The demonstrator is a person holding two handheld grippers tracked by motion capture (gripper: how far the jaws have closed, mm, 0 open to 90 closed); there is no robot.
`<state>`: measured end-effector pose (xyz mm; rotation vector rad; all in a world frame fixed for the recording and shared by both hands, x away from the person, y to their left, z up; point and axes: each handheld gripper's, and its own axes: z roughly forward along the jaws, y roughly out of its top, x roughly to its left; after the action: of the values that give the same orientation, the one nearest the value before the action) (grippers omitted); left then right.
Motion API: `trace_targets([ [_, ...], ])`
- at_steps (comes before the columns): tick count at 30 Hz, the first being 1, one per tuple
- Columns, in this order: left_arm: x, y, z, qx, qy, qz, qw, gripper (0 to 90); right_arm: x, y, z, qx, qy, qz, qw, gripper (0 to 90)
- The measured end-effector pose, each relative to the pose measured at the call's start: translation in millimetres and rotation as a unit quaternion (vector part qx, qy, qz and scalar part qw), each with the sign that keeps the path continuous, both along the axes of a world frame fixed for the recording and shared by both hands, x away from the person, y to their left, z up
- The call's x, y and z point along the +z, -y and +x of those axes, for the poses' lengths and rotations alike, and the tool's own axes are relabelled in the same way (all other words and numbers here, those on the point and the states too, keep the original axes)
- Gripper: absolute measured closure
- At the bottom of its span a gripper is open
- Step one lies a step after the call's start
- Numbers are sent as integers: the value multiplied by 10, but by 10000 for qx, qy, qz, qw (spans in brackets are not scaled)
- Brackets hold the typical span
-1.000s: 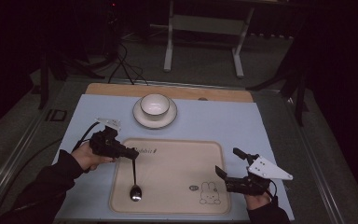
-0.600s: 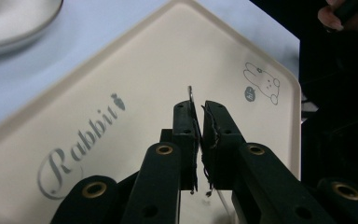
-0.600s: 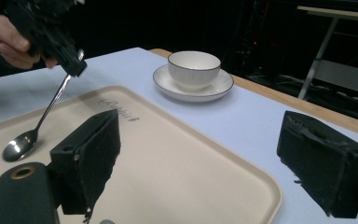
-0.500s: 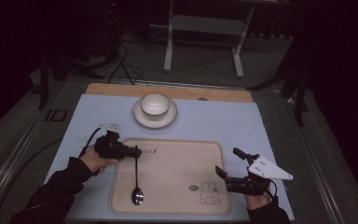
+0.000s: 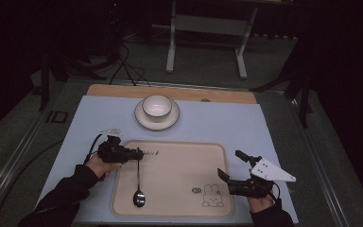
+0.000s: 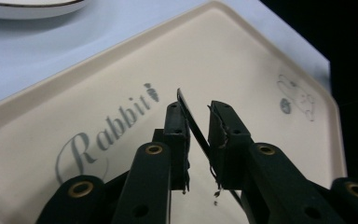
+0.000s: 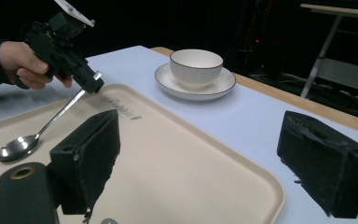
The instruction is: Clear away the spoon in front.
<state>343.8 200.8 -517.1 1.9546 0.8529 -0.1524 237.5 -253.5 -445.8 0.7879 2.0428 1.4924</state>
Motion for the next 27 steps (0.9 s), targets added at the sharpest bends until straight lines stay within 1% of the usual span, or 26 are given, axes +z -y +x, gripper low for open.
trace_targets([
  [4,-58,22,7,144,7,125,9998,739,-1,2,1,16,-12,6,10000,130],
  [6,-70,23,11,191,7,131,9997,738,-4,2,4,25,-36,19,10000,130],
  [7,-91,33,16,320,4,224,9992,738,-6,4,9,39,-57,32,10000,130],
  [9,-107,46,19,385,-58,242,9989,739,-10,8,15,56,-83,53,9999,130],
  [11,-115,63,16,433,-24,331,9985,737,-8,12,13,53,-91,62,9999,130],
  [13,-122,81,23,494,-34,426,9979,727,-8,18,15,55,-98,70,9999,130],
  [15,-129,85,32,556,-29,462,9974,724,-11,17,18,74,-126,81,9999,130],
  [17,-143,86,40,660,-26,523,9964,708,-11,14,16,86,-127,77,9999,130],
  [19,-167,89,47,743,-75,593,9954,708,-10,14,14,91,-125,71,9999,131],
  [21,-181,99,48,829,-48,695,9941,691,-10,14,14,90,-123,73,9999,131],
  [24,-179,118,50,904,-45,741,9931,690,-12,16,17,89,-139,85,9998,131],
  [27,-162,134,54,919,12,748,9930,678,-12,18,19,95,-146,101,9998,130],
])
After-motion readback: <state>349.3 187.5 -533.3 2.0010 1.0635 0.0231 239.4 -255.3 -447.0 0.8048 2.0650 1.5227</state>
